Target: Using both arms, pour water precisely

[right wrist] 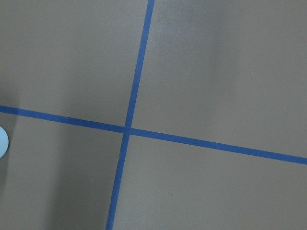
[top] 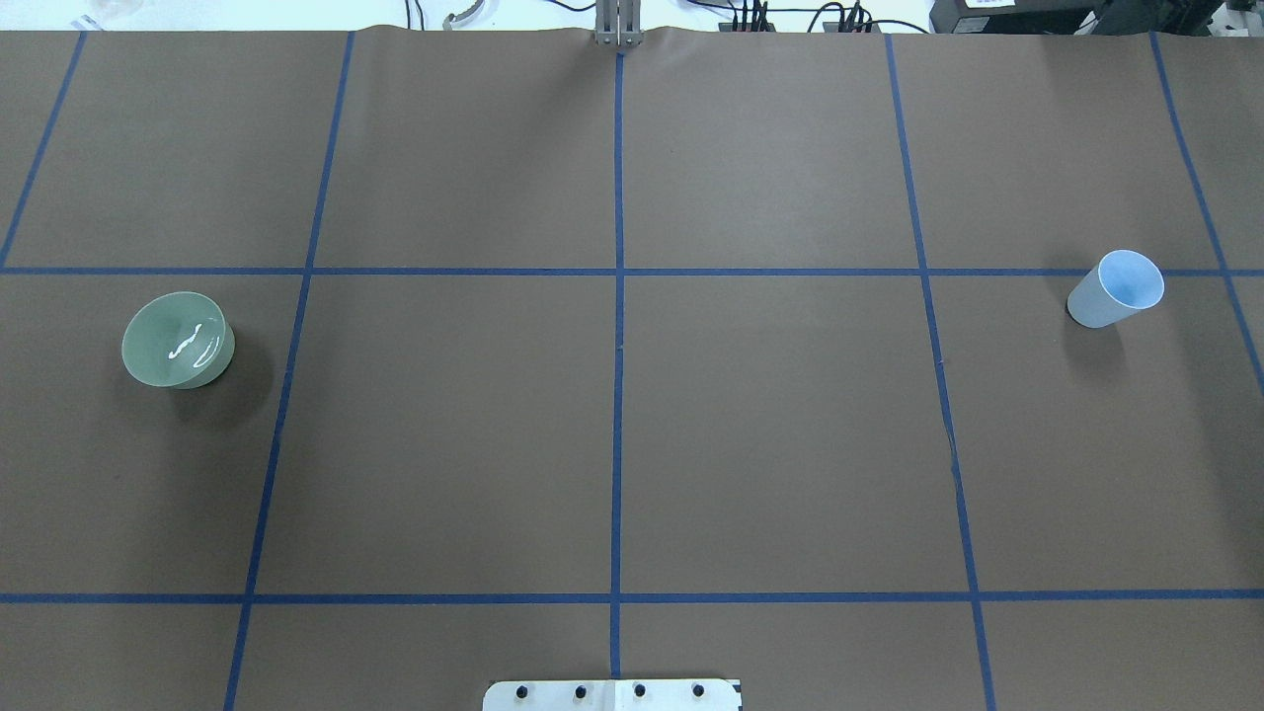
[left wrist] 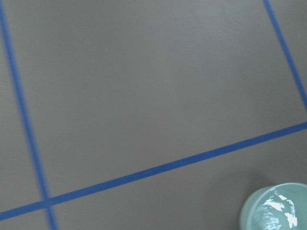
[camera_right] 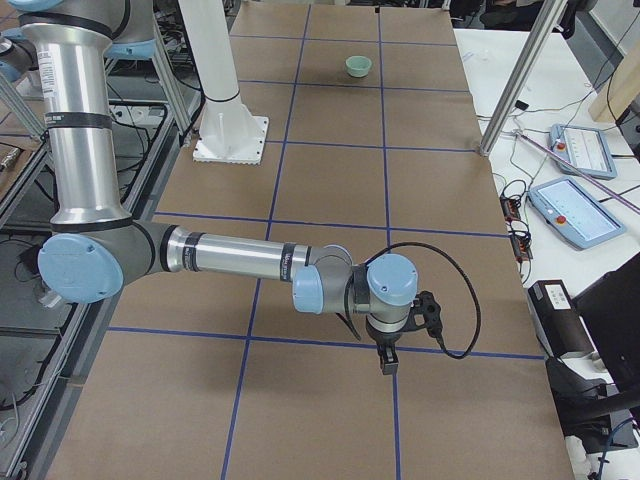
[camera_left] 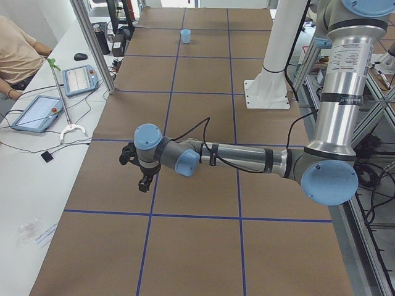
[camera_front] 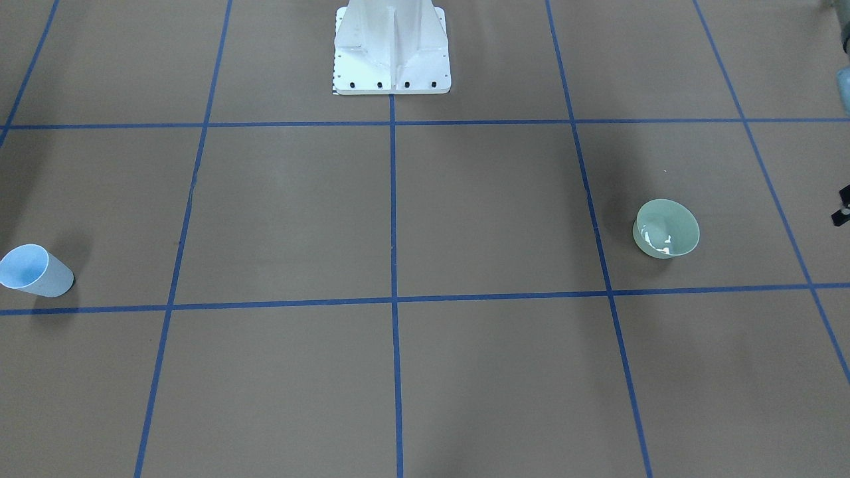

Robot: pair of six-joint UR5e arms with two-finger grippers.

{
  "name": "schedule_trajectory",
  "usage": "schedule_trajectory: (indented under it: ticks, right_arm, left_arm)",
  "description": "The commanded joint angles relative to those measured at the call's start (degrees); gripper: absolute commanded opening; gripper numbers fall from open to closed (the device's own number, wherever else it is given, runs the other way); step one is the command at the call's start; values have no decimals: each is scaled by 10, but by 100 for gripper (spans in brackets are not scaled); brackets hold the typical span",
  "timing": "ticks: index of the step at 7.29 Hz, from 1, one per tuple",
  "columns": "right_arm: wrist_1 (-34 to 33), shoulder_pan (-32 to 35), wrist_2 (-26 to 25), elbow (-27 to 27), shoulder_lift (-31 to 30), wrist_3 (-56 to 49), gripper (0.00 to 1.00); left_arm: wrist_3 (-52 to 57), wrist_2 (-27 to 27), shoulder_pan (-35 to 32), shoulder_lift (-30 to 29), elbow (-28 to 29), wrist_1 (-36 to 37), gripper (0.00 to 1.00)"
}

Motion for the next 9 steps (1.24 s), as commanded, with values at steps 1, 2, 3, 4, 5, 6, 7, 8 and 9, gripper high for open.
schedule_trajectory:
  ticks: [1,2,3,4,5,6,7,8,9]
  right_arm:
    - [0,-1,0,-4,1,1,99]
    - [0,0,0,-4,0,2,99]
    - [0,-1,1,-4,1,1,99]
    - [1,-1,0,-4,1,2,99]
    - [1,0,0,-4,1,2,99]
    - [1,-1,0,-4,1,2,99]
    - [1,-1,0,-7,1,3,99]
    - [1,-1,0,-7,1,3,99]
    - [1,-1,-1,-8,1,4,99]
  left_arm:
    - [74,-3,-79,-5,1,108,100]
    - [74,6,-91,-4,-1,127,100]
    - [75,41,-92,6,-4,128,100]
    - [74,58,-91,4,-5,129,100]
    - [74,55,-92,9,-10,127,100]
    - [71,51,-92,13,-10,130,100]
    - [73,47,-91,29,-5,119,100]
    - [73,51,-92,36,-23,118,100]
    - [74,52,-92,37,-34,118,100]
